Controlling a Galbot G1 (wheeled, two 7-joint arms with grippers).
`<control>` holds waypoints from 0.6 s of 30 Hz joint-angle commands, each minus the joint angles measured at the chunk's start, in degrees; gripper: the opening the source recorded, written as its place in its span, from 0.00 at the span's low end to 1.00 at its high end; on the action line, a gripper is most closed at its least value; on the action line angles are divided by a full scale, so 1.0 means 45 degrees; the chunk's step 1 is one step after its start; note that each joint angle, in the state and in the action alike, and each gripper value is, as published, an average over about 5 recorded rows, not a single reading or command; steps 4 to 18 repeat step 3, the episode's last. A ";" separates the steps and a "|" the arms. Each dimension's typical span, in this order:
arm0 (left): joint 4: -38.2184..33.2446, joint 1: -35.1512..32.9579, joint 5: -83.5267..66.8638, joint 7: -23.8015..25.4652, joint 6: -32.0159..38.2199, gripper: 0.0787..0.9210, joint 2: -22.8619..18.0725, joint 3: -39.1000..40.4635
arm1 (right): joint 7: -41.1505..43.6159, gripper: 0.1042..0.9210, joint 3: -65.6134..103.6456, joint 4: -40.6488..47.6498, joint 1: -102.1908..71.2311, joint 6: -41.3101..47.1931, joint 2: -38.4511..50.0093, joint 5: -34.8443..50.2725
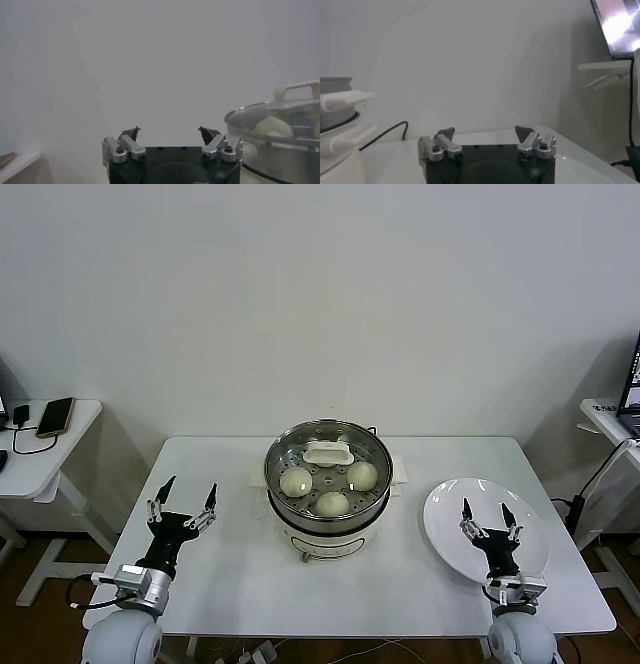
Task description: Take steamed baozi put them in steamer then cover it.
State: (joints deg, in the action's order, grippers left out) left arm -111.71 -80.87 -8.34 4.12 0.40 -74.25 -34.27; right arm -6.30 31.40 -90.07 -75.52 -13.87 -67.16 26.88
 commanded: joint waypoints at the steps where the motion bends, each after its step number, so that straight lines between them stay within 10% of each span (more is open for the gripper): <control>1: 0.0031 -0.0112 -0.0129 0.0019 -0.0003 0.88 -0.0064 0.0010 | -0.0087 0.88 0.0037 -0.0250 -0.0167 0.0063 0.0013 0.0107; 18: 0.0043 -0.0131 -0.0118 0.0018 0.0007 0.88 -0.0068 0.0010 | -0.0096 0.88 0.0037 -0.0296 -0.0201 0.0072 0.0023 0.0104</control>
